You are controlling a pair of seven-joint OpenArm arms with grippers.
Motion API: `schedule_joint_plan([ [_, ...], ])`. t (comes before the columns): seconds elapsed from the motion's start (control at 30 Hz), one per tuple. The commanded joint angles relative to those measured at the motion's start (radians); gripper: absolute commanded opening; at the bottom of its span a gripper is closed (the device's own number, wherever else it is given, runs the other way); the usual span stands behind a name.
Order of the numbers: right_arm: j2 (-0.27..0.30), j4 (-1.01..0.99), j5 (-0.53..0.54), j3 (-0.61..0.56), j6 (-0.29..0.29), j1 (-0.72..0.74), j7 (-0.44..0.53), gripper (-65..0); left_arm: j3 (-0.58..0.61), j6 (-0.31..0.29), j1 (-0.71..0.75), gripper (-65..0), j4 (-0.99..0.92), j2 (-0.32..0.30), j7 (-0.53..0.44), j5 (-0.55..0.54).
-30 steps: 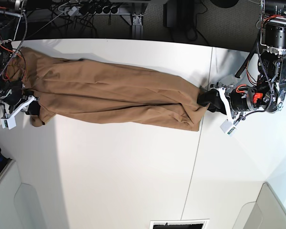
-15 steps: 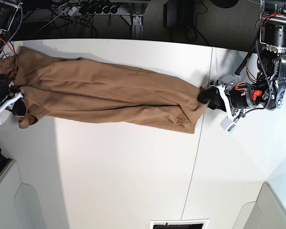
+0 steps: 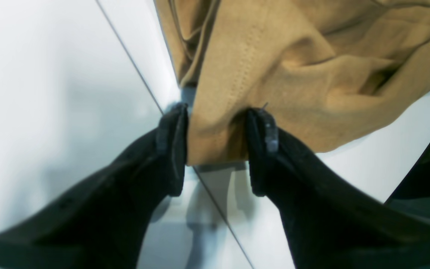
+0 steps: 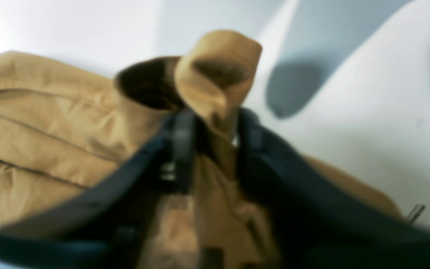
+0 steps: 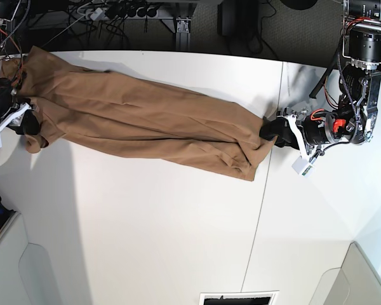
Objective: Layout the t-shirt on the table in an organized manner, then fold the t-shirt properly
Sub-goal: 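Pull the strip ends apart with both grippers to straighten it, then lift the strip end with the left gripper and carry it toward the right gripper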
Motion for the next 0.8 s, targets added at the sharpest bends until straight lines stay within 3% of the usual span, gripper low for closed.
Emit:
schedule_joint_plan([
  [0.0, 0.022, 0.015, 0.015, 0.008, 0.003, 0.014, 0.026, -36.1, -0.003, -0.005, -0.017, -36.2, 0.008, -0.011, 0.001, -0.002],
  [0.03, 0.023, 0.016, 0.016, 0.008, 0.003, 0.016, 0.027, -33.4, -0.003, -0.005, -0.019, -36.2, 0.008, -0.011, 0.001, -0.003],
  [0.33, 0.022, 0.138, 0.082, 0.053, 0.0, 0.047, -0.016, -33.9, -0.007, -0.005, -0.055, -35.9, 0.025, -0.053, 0.054, -0.132],
  [0.4, 0.022, 0.175, 0.094, 0.057, 0.0, 0.047, -0.035, -42.6, -0.008, -0.005, -0.056, -35.9, 0.039, -0.061, 0.053, -0.134],
  [0.47, 0.021, 0.185, 0.11, 0.057, 0.0, 0.047, -0.043, -62.2, -0.011, -0.005, -0.055, -35.2, 0.053, -0.061, 0.052, -0.134],
  [0.5, 0.018, 0.185, 0.116, 0.057, 0.0, 0.047, -0.046, -65.0, -0.012, -0.005, -0.056, -33.7, 0.058, -0.061, 0.052, -0.135],
  [0.77, -0.035, 0.182, 0.141, -0.014, 0.011, -0.025, -0.108, -65.0, -0.013, -0.005, -0.058, -26.4, 0.061, -0.049, 0.025, -0.173],
])
